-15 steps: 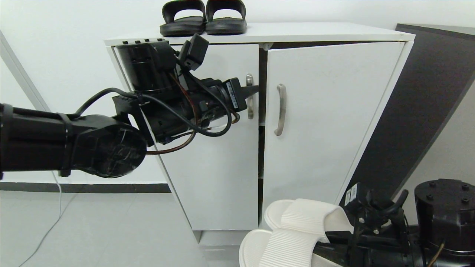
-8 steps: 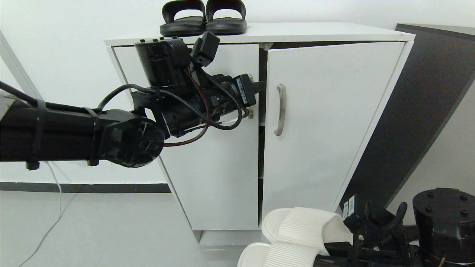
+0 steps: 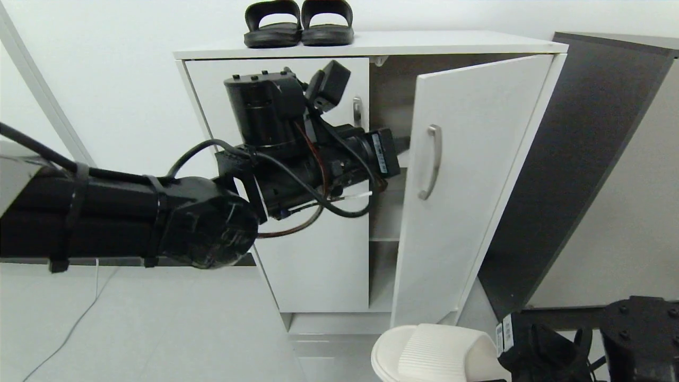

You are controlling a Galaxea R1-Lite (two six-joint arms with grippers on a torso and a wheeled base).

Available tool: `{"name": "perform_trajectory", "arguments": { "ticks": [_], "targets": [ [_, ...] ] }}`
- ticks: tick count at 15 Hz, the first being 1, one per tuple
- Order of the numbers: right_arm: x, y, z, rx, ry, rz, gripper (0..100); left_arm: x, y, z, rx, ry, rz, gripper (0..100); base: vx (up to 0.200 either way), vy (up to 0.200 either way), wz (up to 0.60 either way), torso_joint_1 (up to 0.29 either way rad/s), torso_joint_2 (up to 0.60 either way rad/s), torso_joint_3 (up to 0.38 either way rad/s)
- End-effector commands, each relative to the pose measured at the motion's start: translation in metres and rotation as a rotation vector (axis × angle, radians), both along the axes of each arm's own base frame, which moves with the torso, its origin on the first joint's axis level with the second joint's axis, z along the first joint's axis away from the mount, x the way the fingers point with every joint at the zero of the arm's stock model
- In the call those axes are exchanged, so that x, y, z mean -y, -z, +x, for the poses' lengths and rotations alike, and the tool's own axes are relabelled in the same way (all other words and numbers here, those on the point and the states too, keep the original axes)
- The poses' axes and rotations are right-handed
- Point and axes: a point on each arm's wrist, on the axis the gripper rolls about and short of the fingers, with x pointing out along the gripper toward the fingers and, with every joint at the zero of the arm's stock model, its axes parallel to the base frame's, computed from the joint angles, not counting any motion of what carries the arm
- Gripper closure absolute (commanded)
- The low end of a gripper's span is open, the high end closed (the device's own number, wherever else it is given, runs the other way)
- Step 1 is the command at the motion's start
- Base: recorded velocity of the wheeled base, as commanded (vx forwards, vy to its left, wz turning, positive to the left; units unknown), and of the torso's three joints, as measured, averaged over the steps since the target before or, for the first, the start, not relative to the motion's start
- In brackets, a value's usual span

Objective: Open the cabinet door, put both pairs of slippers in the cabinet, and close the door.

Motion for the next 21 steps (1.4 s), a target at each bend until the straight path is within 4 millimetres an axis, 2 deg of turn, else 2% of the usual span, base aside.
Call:
{"name": "perform_trajectory", "arguments": {
  "ticks": [1,4,6,8,9,11,13,14,15,16,18,20,21],
  "targets": [
    [0.002,-0.002,-0.011,0.008,-0.038,0.010,100,0.014,0.000,-0.027,0.031,0.073,-0.018,100,-0.200,0.000,0.00,0.002,0.01,0.002],
    [0.003,-0.002,-0.013,0.011,-0.044,0.014,100,0.014,0.000,-0.027,0.035,0.040,-0.030,100,-0.133,0.000,0.00,0.000,0.00,0.005],
    [0.002,-0.002,-0.012,0.014,-0.039,0.014,100,0.007,-0.001,-0.024,0.036,-0.006,-0.036,100,0.000,0.000,0.00,0.000,0.00,0.000],
    [-0.004,-0.006,-0.003,0.022,0.002,0.019,100,-0.010,-0.010,-0.031,0.037,-0.073,-0.046,100,0.000,0.000,0.00,0.000,0.00,0.000],
    [-0.009,-0.011,0.025,0.043,0.204,0.012,100,-0.038,-0.013,-0.045,0.035,-0.128,-0.026,100,0.000,0.000,0.00,0.000,0.00,0.000],
    [-0.017,-0.017,0.060,0.041,0.479,0.038,100,-0.089,-0.014,-0.069,0.027,-0.253,0.084,100,0.000,0.000,0.00,0.000,0.00,0.000],
    [-0.020,-0.016,0.080,0.043,0.601,0.041,100,-0.143,-0.007,-0.110,-0.014,-0.420,0.163,100,0.000,0.000,0.00,0.000,0.00,0.000],
    [-0.022,-0.015,0.085,0.047,0.626,0.033,100,-0.161,-0.003,-0.130,-0.024,-0.472,0.168,100,0.000,0.000,0.00,0.000,0.00,0.000],
    [-0.025,-0.014,0.091,0.056,0.661,0.026,100,-0.191,0.005,-0.163,-0.032,-0.593,0.167,100,0.000,0.000,0.00,0.000,0.00,0.000],
    [-0.027,-0.010,0.094,0.060,0.686,0.009,100,-0.210,0.015,-0.188,-0.045,-0.706,0.169,100,0.000,0.000,0.00,0.000,0.00,0.000],
    [-0.030,-0.003,0.098,0.060,0.706,-0.007,100,-0.236,0.039,-0.234,-0.084,-0.952,0.188,100,0.000,0.000,0.00,0.000,0.00,0.000],
    [-0.033,0.002,0.102,0.069,0.709,0.000,100,-0.247,0.071,-0.264,-0.152,-1.161,0.240,100,0.000,0.000,0.00,0.000,0.00,0.000],
    [-0.034,0.004,0.102,0.079,0.716,0.002,100,-0.250,0.088,-0.276,-0.141,-1.197,0.249,100,0.000,0.000,0.00,0.000,0.00,0.000]
  ]
}}
